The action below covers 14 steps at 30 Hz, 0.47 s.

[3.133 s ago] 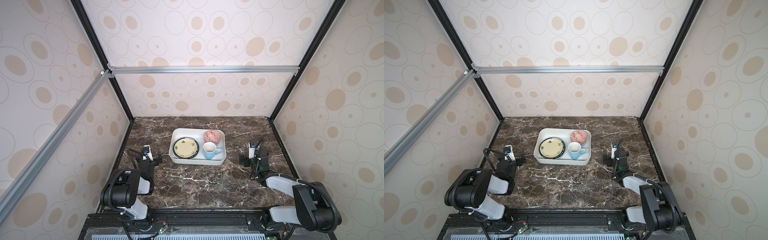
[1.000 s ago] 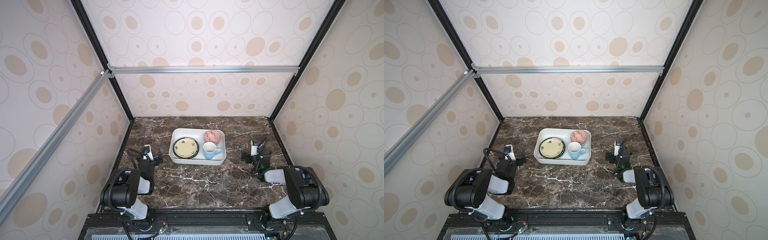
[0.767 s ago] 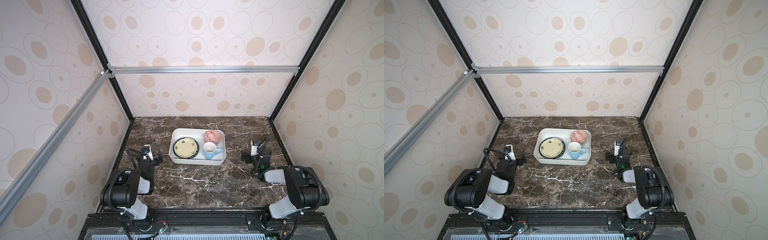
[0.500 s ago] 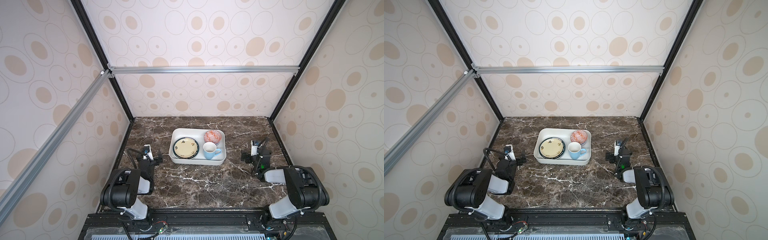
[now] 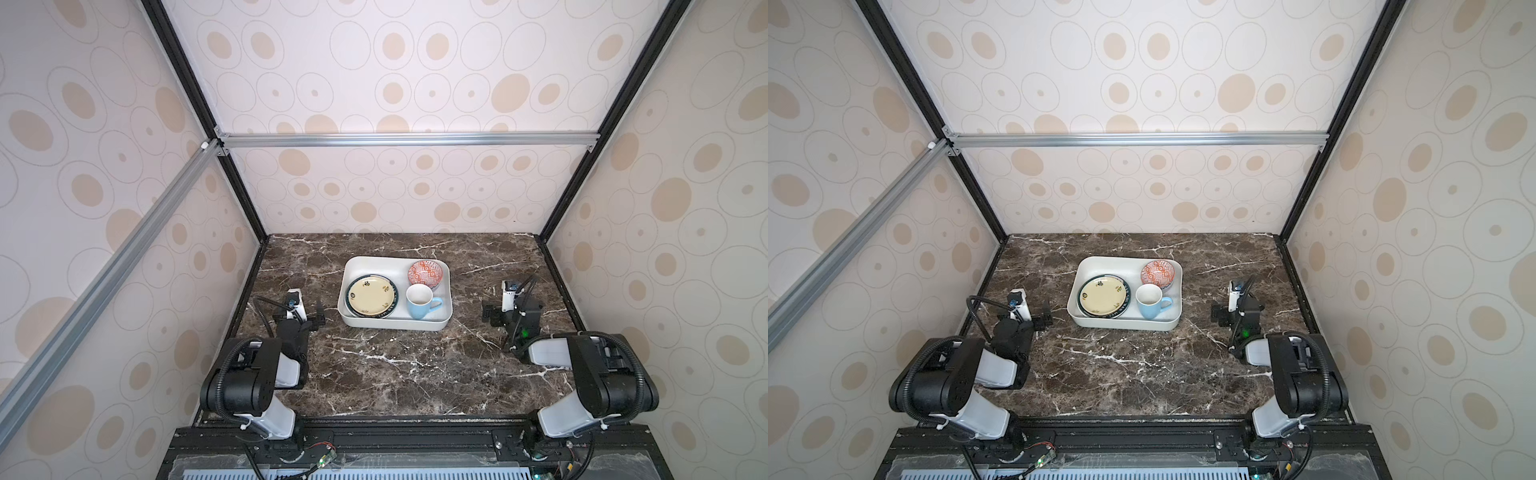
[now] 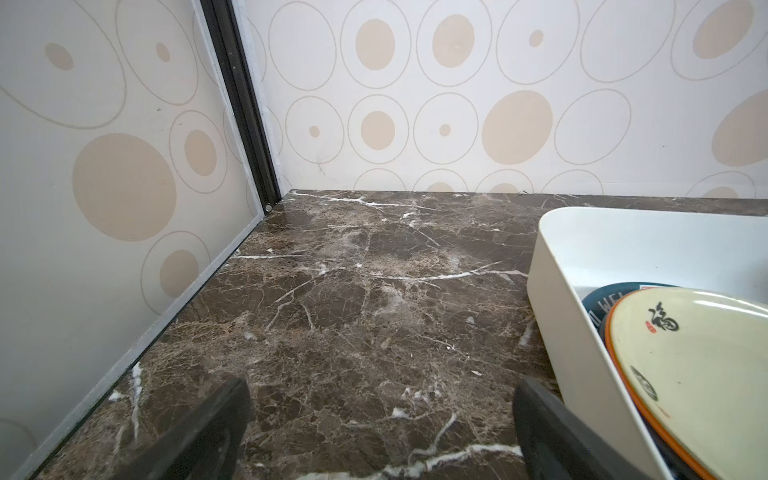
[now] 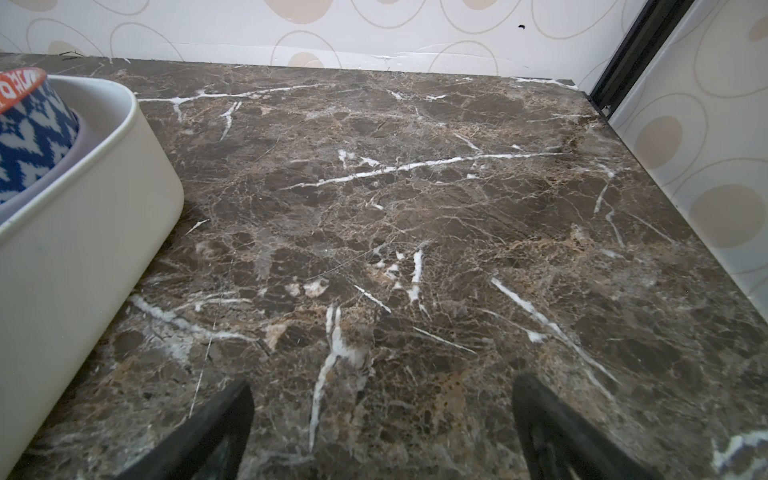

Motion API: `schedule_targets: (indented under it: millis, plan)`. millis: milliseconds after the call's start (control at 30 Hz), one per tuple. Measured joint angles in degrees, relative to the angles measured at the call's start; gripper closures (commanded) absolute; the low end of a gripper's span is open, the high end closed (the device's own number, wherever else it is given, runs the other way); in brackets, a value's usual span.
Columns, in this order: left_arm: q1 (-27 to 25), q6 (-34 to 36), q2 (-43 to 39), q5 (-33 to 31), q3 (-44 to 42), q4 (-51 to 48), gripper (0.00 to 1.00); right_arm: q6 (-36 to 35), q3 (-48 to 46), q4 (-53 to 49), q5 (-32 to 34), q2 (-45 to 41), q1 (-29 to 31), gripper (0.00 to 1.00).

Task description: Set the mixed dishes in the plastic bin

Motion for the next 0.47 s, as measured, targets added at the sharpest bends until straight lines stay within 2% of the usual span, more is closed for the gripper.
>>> schedule_targets:
  millis: [467]
  plan:
    - [0.0,1.2,0.0,3.1,0.9,-0.7,0.01,0.0,0.0,0.0,0.0,0.0,0.0,0.00]
